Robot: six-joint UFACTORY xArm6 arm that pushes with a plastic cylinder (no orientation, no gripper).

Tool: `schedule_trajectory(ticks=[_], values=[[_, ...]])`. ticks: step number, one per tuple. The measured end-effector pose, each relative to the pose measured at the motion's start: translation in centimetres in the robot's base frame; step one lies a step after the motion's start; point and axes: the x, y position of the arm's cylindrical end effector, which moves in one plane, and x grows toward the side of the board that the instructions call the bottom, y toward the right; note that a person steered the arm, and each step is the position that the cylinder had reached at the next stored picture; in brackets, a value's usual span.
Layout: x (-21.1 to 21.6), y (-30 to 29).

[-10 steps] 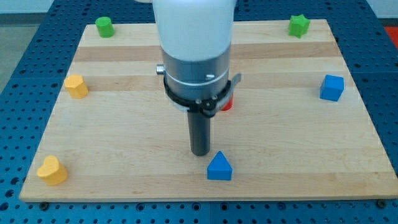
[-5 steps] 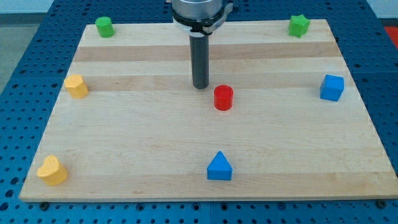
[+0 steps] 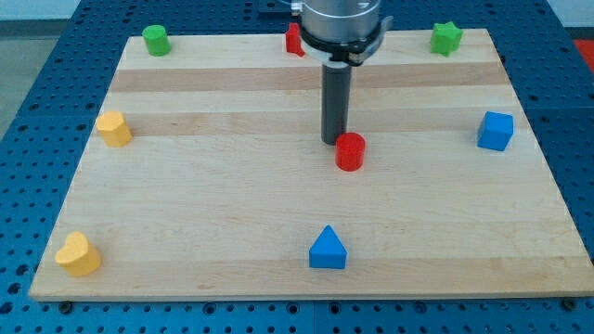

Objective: Push the red circle to the bottom right corner of the board

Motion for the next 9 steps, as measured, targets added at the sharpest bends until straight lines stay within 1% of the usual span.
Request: schedule_trajectory(ticks=[2, 4, 6, 9], values=[[4.3, 1.7], [7.9, 4.8], [12.1, 4.9], [14.2, 4.9]])
